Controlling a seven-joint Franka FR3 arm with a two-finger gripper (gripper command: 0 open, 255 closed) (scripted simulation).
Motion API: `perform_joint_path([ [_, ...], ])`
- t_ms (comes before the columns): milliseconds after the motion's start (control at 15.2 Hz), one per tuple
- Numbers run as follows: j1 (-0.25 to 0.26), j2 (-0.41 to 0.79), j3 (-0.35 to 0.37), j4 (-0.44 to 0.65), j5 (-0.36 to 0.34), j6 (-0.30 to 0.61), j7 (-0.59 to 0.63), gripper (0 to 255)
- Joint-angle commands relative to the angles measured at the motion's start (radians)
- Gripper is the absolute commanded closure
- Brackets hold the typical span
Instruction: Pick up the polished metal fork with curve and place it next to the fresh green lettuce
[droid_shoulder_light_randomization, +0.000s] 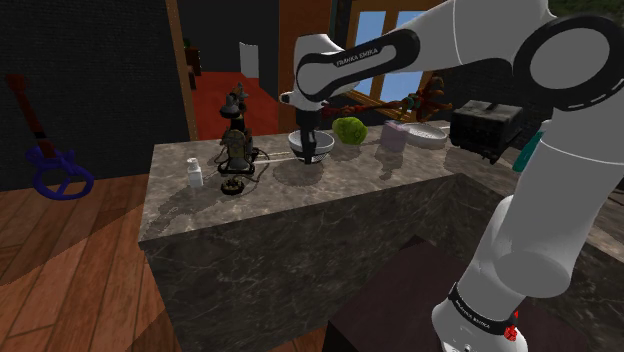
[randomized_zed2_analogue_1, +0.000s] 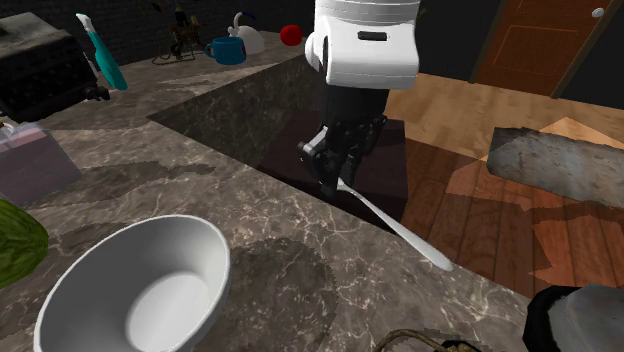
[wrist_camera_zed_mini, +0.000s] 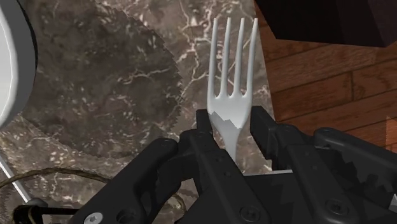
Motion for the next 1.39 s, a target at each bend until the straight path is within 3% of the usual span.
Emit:
perform_joint_path([
  [0, -0.001, -0.007, -0.001, 0.019, 0.0, -0.026, -0.003, 255],
  [924, 0.0, -0.027, 0.0, 0.173, 0.001, -0.199, -0.009, 255],
  [1320, -0.071, 0.049, -0.066, 0.266, 0.01, -0.211, -0.148, 255],
])
